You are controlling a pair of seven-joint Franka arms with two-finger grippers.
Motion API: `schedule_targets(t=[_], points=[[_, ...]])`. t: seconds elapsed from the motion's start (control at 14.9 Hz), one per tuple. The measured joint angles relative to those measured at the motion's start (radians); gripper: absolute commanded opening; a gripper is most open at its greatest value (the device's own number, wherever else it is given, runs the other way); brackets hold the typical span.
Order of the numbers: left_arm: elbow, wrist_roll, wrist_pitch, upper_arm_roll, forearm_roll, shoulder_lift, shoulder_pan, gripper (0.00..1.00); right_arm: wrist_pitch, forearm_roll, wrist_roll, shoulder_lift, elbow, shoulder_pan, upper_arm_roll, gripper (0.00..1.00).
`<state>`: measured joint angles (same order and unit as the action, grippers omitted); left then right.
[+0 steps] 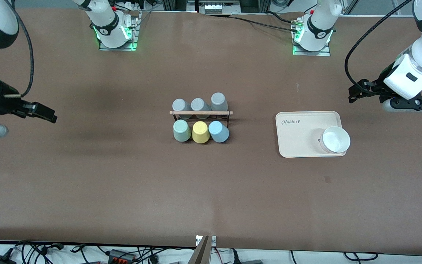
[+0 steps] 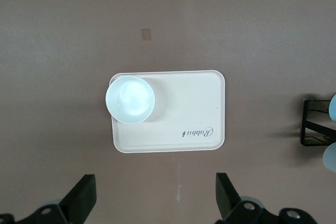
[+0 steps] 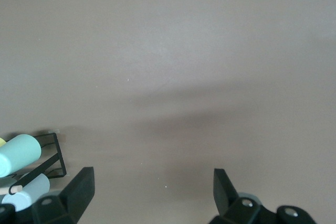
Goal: Hang scattered cups on rack with three cups
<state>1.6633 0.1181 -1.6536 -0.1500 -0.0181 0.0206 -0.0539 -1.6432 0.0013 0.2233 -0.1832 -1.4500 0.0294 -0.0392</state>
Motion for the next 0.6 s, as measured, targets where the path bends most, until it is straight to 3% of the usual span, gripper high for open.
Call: schedule_targets(t=[0.27,0.6], points=[[-0.001,0.000,0.000,0.001,0.000,0.000,0.000,1.00,-0.067,-0.005,0.000,0.120,-0.163,0.000,-0.002,1.00],[-0.001,0.000,0.000,0.002,0.000,0.000,0.000,1.00,-0.067,-0.005,-0.014,0.171,-0.219,0.000,-0.002,1.00]])
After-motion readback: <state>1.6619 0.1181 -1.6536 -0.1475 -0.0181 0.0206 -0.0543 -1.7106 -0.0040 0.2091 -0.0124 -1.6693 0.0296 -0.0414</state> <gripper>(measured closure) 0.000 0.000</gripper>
